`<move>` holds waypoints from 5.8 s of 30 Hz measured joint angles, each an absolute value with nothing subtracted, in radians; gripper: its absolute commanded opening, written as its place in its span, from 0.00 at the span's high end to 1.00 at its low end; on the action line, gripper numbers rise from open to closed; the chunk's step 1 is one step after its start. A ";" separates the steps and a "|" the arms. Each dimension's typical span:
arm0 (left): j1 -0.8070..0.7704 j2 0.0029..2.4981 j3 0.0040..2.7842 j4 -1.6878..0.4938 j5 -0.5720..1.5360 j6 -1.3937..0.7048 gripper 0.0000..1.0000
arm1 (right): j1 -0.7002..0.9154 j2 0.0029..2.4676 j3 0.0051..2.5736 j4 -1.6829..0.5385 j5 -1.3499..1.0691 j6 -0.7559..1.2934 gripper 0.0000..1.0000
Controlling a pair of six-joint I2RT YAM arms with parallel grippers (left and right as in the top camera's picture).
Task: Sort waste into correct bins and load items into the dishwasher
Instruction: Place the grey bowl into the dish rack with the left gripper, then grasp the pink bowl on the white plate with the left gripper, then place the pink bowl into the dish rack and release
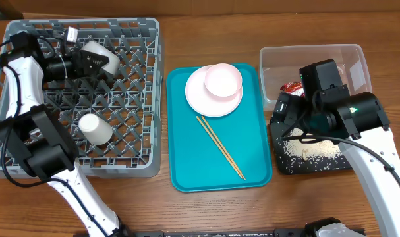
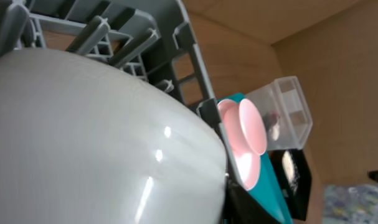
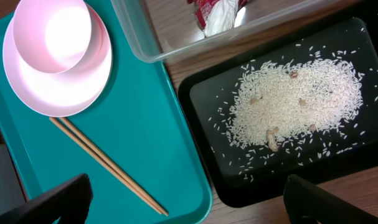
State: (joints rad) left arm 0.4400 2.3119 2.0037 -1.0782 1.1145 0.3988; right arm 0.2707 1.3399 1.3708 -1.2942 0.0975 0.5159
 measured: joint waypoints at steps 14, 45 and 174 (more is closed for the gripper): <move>0.446 2.268 2.020 -1.152 0.846 0.271 0.00 | 0.271 1.340 1.371 -1.296 0.097 0.516 0.00; -0.261 1.847 2.043 -1.160 0.177 -0.038 0.00 | 0.100 1.340 1.371 -1.365 0.120 0.617 0.00; 0.357 1.779 2.176 -1.681 0.241 -0.107 0.00 | 0.100 1.340 1.371 -1.241 -0.014 0.389 0.00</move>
State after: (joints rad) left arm 0.3573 1.7786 2.1757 -1.6806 0.2405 -0.1066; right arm 0.0998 1.3399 1.3708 -1.2411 -0.0139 0.3885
